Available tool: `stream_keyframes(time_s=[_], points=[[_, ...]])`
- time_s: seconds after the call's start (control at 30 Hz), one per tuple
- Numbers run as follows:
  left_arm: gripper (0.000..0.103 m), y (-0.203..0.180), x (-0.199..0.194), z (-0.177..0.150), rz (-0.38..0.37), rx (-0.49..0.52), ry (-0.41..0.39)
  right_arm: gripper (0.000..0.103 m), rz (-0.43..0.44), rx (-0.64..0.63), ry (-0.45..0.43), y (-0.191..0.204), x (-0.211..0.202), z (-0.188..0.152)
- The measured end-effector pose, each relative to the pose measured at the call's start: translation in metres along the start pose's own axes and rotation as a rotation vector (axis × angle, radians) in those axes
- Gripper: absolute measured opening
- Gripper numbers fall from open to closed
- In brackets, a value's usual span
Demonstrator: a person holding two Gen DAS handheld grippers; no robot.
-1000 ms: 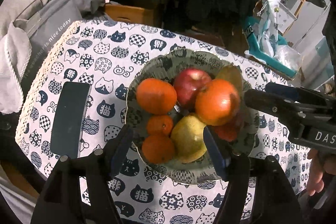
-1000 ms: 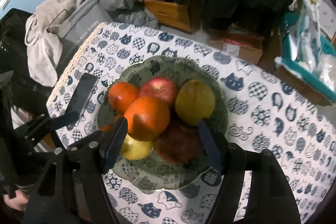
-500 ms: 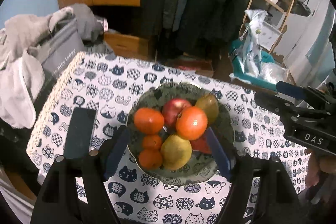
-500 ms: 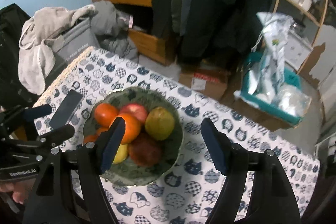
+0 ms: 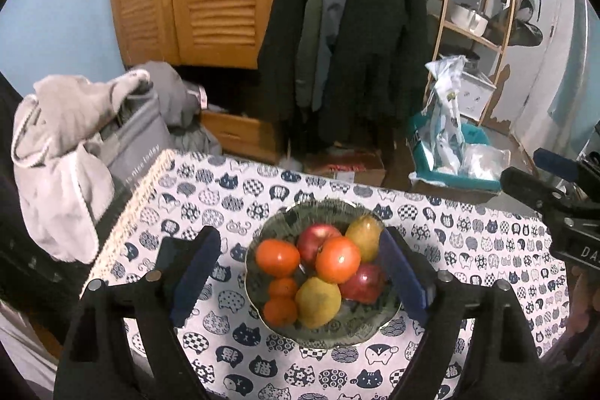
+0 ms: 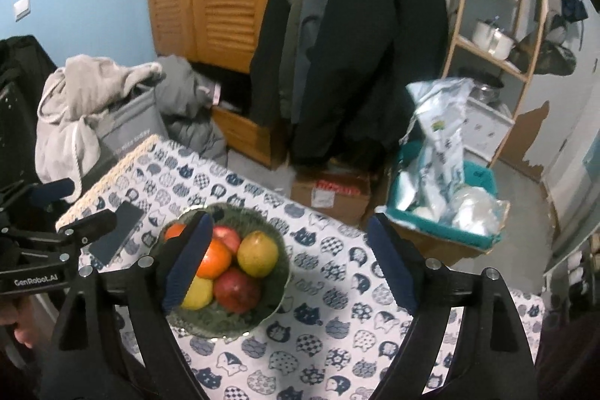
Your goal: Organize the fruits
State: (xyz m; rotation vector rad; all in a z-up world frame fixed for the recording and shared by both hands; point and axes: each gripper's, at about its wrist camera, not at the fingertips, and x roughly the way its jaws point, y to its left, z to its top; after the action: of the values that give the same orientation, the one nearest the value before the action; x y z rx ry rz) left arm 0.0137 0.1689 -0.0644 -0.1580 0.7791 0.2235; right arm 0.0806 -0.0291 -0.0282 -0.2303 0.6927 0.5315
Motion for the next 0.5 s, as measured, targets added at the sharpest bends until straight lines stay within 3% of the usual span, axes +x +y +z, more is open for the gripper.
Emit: stream_keyframes(time_s=[0.17, 0.5], points=[[0.102, -0.007, -0.021, 0.005, 0.015, 0.018, -0.065, 0.084, -0.043, 0.003, -0.059, -0.004, -0.023, 0.003], [0.102, -0.013, -0.054, 0.015, 0.005, 0.024, -0.161, 0.085, -0.077, 0.019, -0.141, -0.016, -0.056, 0.000]])
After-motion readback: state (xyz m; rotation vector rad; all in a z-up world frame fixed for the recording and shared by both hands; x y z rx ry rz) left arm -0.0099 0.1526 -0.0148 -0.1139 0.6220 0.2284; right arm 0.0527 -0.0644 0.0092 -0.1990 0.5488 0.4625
